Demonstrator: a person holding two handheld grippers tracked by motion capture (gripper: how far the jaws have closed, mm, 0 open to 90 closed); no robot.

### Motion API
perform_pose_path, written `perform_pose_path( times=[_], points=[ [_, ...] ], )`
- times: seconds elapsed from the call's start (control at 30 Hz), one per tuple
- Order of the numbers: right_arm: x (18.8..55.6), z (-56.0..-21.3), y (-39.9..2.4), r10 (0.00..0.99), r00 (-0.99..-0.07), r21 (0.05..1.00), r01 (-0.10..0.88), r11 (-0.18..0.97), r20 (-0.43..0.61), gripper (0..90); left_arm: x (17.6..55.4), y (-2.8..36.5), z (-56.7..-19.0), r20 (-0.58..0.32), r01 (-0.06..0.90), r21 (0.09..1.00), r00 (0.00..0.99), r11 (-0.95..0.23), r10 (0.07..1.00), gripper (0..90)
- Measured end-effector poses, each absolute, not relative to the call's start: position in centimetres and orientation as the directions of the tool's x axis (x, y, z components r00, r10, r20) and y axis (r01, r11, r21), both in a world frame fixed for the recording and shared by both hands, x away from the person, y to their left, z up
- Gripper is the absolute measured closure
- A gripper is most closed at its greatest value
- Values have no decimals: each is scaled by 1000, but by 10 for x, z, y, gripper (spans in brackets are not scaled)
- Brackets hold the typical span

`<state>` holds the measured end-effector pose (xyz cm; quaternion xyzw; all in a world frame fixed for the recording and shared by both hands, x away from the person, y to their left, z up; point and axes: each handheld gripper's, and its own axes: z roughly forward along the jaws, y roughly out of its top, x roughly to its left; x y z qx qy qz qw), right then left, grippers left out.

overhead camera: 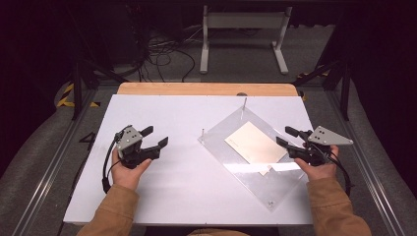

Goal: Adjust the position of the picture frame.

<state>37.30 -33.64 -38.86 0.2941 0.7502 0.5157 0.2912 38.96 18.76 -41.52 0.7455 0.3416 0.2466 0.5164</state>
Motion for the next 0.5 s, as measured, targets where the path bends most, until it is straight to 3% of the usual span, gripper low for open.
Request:
perform_pose_path(
  times=[0.5],
  points=[
    [374, -387, -339, 748, -653, 948, 149, 282, -120, 487, 390, 191, -414, -20, 264, 944, 642, -197, 767, 307]
  ],
)
